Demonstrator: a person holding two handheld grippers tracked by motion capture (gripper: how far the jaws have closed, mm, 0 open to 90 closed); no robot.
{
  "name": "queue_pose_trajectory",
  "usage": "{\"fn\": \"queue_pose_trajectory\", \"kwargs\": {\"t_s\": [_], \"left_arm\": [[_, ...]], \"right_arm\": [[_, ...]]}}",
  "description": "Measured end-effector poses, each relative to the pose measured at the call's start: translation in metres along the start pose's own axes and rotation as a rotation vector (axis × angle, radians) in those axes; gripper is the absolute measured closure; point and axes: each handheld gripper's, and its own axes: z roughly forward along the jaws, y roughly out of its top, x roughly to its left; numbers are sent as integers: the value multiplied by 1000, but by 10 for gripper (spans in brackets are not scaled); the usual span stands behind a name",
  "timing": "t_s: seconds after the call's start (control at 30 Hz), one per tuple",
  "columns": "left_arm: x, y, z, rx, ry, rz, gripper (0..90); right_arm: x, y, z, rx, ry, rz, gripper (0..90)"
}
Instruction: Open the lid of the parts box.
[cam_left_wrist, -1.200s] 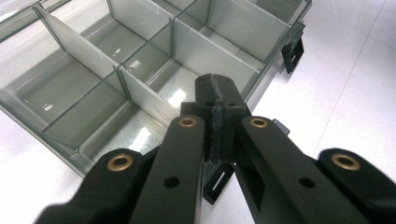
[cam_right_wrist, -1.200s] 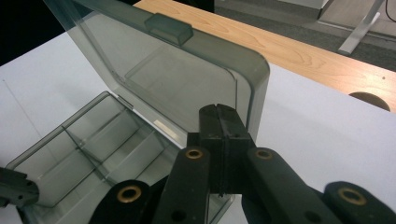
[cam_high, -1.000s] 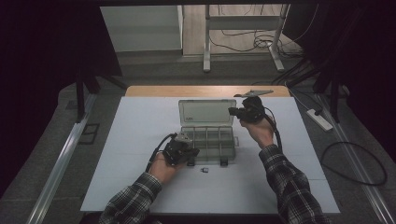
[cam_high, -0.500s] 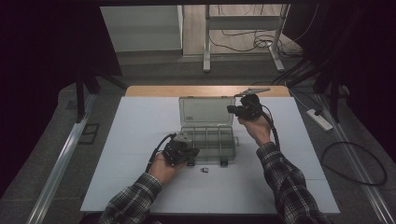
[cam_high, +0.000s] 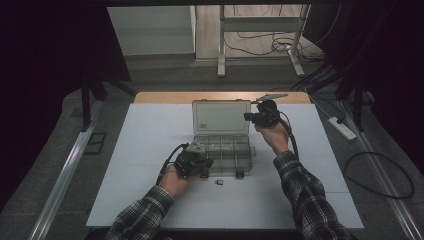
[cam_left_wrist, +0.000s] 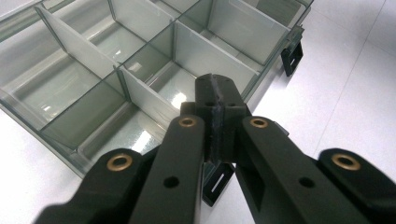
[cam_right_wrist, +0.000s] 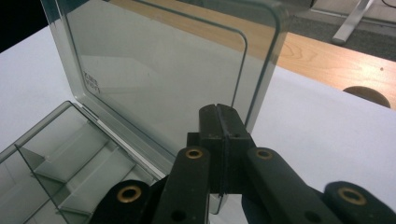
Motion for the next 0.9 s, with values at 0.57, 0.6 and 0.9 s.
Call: {"fn": "queue_pose_trajectory", "kwargs": {"t_s": [0.57, 0.6, 0.9], "left_arm": [[1, 0, 0, -1, -2, -7, 893], [0, 0, 0, -2, -2, -8, 893], [0, 1, 2, -4, 1, -25, 885]], "right_arm": [[-3, -6, 7, 50, -6, 17, 888], [-1, -6, 6, 54, -3, 11, 888], [11, -5, -10, 73, 15, -29, 798]]}}
